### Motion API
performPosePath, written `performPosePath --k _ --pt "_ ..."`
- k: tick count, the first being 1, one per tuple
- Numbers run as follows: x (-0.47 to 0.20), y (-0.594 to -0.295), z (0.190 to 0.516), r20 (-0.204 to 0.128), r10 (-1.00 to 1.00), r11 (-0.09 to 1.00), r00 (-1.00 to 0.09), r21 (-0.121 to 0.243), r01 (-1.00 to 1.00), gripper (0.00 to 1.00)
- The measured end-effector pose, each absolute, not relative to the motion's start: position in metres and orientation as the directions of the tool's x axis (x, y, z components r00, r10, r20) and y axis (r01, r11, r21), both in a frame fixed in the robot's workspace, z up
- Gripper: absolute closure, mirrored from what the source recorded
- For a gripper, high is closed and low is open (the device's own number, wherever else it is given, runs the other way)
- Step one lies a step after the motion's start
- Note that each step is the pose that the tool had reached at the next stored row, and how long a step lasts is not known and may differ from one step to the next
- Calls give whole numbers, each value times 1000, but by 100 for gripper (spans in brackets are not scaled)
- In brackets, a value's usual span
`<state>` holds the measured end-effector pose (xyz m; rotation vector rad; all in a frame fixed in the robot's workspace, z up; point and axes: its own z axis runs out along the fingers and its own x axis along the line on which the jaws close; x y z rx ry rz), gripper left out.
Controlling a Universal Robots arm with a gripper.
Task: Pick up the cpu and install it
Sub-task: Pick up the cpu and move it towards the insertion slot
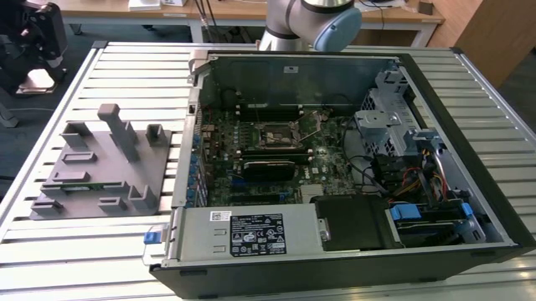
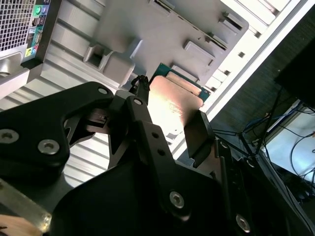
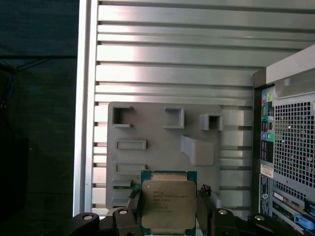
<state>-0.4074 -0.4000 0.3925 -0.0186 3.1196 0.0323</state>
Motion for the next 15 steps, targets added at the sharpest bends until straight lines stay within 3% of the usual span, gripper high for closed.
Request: performPosePath --k 15 --pt "-398 -400 390 -22 -12 1000 -1000 21 -12 47"
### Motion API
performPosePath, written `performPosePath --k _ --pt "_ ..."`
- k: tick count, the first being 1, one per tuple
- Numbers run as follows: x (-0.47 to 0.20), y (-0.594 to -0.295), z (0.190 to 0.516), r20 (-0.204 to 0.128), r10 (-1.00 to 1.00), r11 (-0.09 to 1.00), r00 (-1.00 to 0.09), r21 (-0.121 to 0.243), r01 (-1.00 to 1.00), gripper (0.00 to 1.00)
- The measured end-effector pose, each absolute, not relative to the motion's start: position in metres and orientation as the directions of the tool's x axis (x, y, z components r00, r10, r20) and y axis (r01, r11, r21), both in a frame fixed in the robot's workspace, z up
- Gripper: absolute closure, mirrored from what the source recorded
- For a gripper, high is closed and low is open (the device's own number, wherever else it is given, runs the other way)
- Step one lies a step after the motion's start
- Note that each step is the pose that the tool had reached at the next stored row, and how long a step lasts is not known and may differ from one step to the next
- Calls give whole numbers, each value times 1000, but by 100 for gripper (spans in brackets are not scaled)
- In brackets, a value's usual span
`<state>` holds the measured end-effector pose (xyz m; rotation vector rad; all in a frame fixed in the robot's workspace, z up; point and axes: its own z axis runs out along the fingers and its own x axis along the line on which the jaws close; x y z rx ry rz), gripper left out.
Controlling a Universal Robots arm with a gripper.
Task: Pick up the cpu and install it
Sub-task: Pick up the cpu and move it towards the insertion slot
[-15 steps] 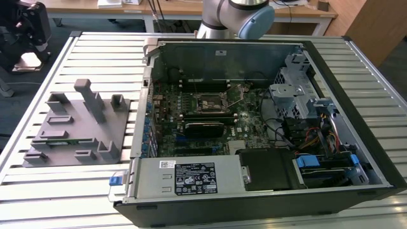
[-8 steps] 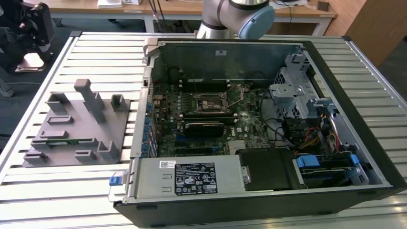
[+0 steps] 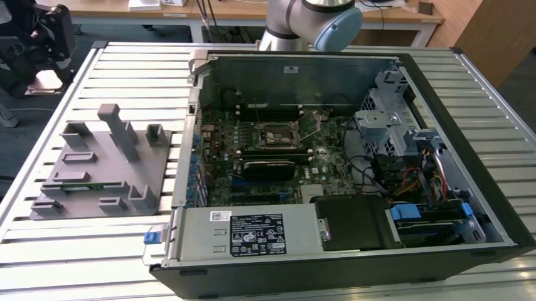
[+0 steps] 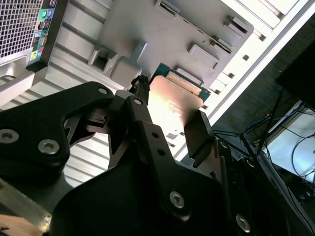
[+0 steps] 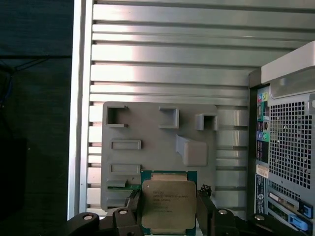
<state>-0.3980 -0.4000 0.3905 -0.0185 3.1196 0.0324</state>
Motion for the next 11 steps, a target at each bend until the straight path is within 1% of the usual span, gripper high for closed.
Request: performPosePath --k 11 --pt "-393 -400 389 -22 -12 1000 -1000 21 -12 47"
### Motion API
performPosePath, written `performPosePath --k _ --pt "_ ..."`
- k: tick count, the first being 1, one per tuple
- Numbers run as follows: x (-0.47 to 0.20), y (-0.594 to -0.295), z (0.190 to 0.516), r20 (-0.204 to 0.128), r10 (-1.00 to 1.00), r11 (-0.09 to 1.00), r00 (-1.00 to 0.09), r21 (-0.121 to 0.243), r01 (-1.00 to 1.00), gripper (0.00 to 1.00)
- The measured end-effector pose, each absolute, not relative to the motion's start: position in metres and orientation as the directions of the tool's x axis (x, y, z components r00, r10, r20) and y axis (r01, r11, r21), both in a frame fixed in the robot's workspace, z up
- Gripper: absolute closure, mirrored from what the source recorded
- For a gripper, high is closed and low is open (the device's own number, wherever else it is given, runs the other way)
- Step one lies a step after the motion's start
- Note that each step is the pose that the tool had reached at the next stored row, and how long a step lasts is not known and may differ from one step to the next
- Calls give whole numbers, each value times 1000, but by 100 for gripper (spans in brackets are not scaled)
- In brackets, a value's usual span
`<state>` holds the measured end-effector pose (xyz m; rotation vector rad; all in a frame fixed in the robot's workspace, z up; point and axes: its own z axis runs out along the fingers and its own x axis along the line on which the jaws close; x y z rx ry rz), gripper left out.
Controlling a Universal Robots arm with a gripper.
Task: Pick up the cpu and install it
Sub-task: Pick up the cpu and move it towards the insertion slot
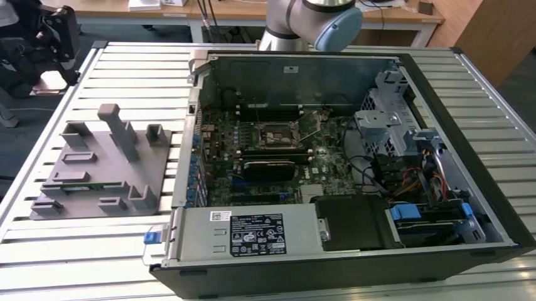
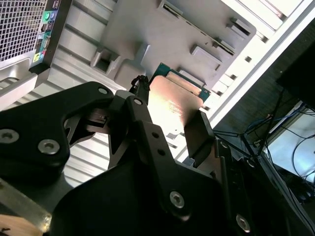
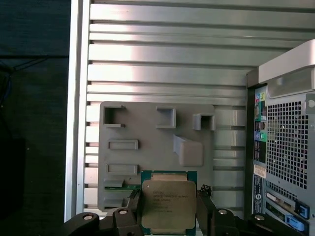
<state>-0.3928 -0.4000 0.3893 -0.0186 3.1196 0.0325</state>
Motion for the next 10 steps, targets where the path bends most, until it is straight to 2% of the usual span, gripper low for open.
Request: performPosePath --k 10 --pt "-388 -400 388 -22 -12 1000 -1000 21 -12 47"
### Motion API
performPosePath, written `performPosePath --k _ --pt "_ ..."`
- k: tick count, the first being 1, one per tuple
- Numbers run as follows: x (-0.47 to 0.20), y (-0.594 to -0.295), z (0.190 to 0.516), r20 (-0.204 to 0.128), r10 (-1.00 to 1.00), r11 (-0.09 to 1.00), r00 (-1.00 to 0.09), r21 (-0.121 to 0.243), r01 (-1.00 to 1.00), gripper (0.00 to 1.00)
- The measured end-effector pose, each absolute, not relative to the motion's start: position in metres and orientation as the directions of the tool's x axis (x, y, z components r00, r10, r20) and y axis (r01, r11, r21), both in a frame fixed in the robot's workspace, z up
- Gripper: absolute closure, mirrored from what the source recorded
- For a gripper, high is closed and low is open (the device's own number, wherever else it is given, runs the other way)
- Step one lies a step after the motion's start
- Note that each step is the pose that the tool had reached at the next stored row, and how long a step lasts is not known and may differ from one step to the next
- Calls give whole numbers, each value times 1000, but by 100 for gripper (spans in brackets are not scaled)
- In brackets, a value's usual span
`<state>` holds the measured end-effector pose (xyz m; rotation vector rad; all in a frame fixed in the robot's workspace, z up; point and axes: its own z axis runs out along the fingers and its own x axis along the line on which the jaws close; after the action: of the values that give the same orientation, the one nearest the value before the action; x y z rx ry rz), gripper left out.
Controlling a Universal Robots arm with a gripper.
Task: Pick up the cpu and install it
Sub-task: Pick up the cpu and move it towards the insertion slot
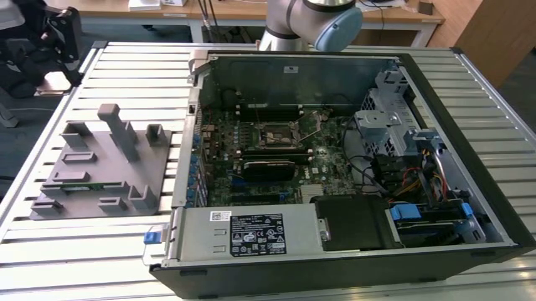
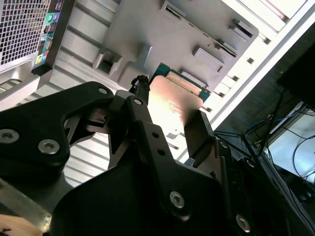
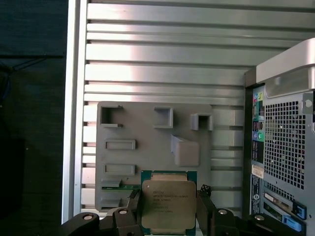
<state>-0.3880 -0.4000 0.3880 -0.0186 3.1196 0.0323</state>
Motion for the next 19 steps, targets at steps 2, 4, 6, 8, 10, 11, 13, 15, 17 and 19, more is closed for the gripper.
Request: performPosePath --k 2,4,6,8,10,11,13,15,17,19 --pt "-387 -400 388 -22 -12 1000 -1000 21 -12 47" --pt "-386 -400 387 -22 -12 1000 -1000 21 -12 47" --pt "-385 -400 387 -22 -12 1000 -1000 21 -12 47" --pt "-384 -400 387 -22 -12 1000 -1000 21 -12 47" --pt "-383 -400 387 -22 -12 1000 -1000 21 -12 47" --pt "-383 -400 387 -22 -12 1000 -1000 21 -12 47" --pt "-383 -400 386 -22 -12 1000 -1000 21 -12 47" --pt "-382 -400 386 -22 -12 1000 -1000 21 -12 47" --pt "-381 -400 386 -22 -12 1000 -1000 21 -12 47" --pt "-381 -400 386 -22 -12 1000 -1000 21 -12 47"
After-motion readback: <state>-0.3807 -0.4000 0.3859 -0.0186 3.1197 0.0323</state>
